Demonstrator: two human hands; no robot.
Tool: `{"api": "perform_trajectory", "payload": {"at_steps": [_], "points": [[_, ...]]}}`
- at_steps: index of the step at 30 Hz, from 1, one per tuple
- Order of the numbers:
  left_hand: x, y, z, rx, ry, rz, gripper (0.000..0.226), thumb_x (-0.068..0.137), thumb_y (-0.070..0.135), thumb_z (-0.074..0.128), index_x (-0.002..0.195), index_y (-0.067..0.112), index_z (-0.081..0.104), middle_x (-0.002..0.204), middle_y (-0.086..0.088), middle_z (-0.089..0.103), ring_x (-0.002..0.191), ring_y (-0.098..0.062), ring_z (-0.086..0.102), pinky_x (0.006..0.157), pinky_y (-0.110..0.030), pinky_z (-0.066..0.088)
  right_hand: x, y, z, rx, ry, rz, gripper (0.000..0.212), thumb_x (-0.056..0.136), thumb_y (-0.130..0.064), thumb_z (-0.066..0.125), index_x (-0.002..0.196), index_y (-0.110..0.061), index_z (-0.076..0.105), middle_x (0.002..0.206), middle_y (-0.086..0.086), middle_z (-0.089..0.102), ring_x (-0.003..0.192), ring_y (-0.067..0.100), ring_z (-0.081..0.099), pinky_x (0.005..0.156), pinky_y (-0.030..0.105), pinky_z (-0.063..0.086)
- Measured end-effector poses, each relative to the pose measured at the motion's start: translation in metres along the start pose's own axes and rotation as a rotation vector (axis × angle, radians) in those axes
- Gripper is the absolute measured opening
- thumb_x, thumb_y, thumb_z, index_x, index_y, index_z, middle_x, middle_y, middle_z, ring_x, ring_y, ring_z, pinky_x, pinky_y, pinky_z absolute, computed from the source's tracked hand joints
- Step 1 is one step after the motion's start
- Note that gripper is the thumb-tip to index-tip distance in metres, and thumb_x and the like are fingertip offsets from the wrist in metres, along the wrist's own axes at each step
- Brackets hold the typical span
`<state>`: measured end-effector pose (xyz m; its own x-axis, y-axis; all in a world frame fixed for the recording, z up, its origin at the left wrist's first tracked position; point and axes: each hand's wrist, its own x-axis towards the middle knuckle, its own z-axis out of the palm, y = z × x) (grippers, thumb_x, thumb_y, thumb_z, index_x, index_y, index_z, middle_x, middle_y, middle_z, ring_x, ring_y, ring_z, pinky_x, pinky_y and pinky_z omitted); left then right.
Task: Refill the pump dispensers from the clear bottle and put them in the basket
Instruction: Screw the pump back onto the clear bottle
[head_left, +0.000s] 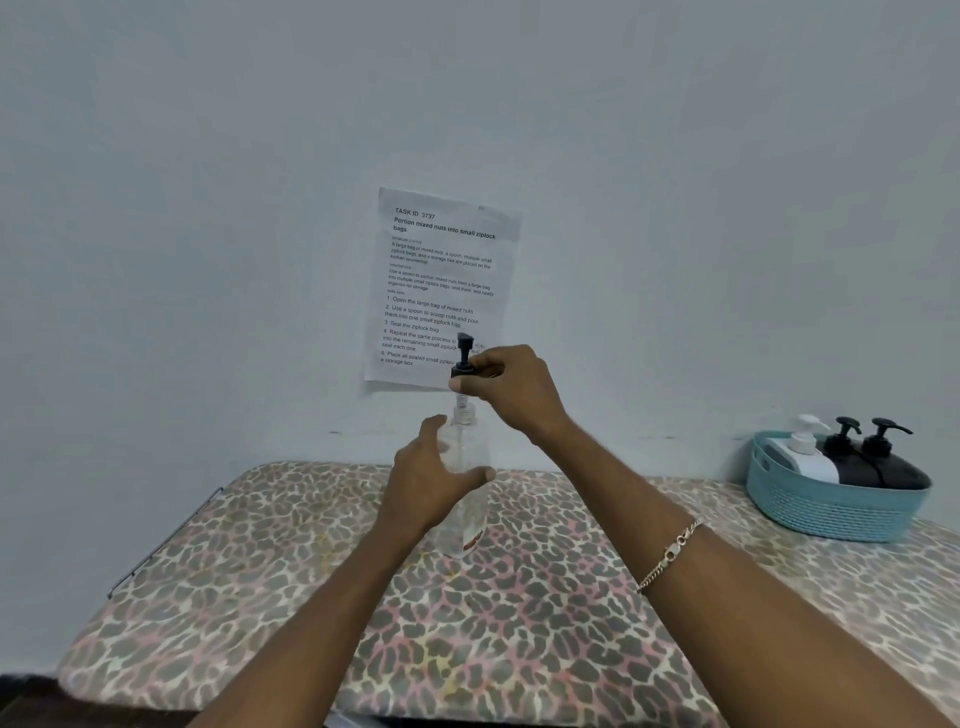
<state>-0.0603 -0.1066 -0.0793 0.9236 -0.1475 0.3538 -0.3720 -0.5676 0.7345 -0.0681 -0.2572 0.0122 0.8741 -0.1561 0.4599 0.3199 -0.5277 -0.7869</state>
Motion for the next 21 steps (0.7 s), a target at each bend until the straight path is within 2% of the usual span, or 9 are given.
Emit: {"api": "perform_trajectory", "payload": {"at_steps": [4,5,8,11,16,19,21], "points": [[-0.005,-0.004,0.005,-0.042,0.046,-0.017,0.085,0.078,0.040,0.089,0.147,0.023,0.043,0.125,-0.003,0.068,0.100,-0.021,0.070,0.081,-0.033,0.053,-0.008,0.006,-0.004,-0.013,-0.019,0.001,0.028,0.081,-0.028,0.087,0.105,-0.014,0.081,0.095,0.000,0.079,0.091,0.014,0.074,0.078,0.028,0.054],[-0.006,-0.003,0.004,-0.060,0.059,-0.013,0.083,0.079,0.038,0.089,0.146,0.022,0.043,0.124,-0.002,0.068,0.097,-0.019,0.071,0.079,-0.033,0.053,-0.010,0.007,-0.006,-0.014,-0.021,0.001,0.030,0.082,-0.028,0.087,0.108,-0.014,0.081,0.097,-0.001,0.079,0.092,0.012,0.074,0.076,0.023,0.053],[-0.008,0.005,0.003,-0.108,0.067,0.016,0.078,0.079,0.038,0.088,0.143,0.024,0.045,0.121,0.003,0.069,0.093,-0.013,0.071,0.079,-0.037,0.059,-0.017,0.010,-0.014,-0.010,-0.027,-0.004,0.035,0.084,-0.026,0.085,0.116,-0.015,0.077,0.103,-0.003,0.079,0.095,0.007,0.073,0.077,0.014,0.049],[-0.015,0.016,0.005,-0.146,0.033,0.067,0.075,0.079,0.039,0.088,0.141,0.027,0.049,0.118,0.007,0.068,0.091,-0.008,0.070,0.075,-0.031,0.056,-0.027,0.013,-0.027,-0.021,-0.031,-0.015,0.039,0.086,-0.024,0.083,0.123,-0.015,0.074,0.108,-0.002,0.078,0.099,0.007,0.073,0.081,0.014,0.048],[-0.036,0.028,0.019,-0.266,-0.037,0.121,0.072,0.078,0.039,0.090,0.139,0.032,0.053,0.115,0.012,0.070,0.087,-0.005,0.071,0.073,-0.025,0.057,-0.051,0.021,-0.060,-0.119,-0.102,-0.043,0.033,0.094,-0.024,0.074,0.126,-0.018,0.073,0.113,-0.008,0.078,0.105,0.004,0.071,0.093,0.025,0.051],[-0.050,0.032,0.031,-0.353,-0.117,0.129,0.077,0.074,0.044,0.092,0.140,0.034,0.055,0.115,0.013,0.072,0.088,-0.009,0.074,0.082,-0.038,0.063,-0.071,0.027,-0.082,-0.165,-0.139,-0.023,0.034,0.097,-0.024,0.069,0.131,-0.020,0.071,0.117,-0.010,0.076,0.112,0.004,0.068,0.104,0.036,0.052],[-0.058,0.035,0.038,-0.393,-0.160,0.145,0.080,0.070,0.050,0.091,0.140,0.037,0.055,0.116,0.012,0.073,0.092,-0.012,0.075,0.087,-0.046,0.063,-0.086,0.029,-0.095,-0.124,-0.150,-0.009,0.033,0.097,-0.022,0.070,0.129,-0.020,0.072,0.115,-0.011,0.077,0.113,0.004,0.069,0.106,0.039,0.052]]}}
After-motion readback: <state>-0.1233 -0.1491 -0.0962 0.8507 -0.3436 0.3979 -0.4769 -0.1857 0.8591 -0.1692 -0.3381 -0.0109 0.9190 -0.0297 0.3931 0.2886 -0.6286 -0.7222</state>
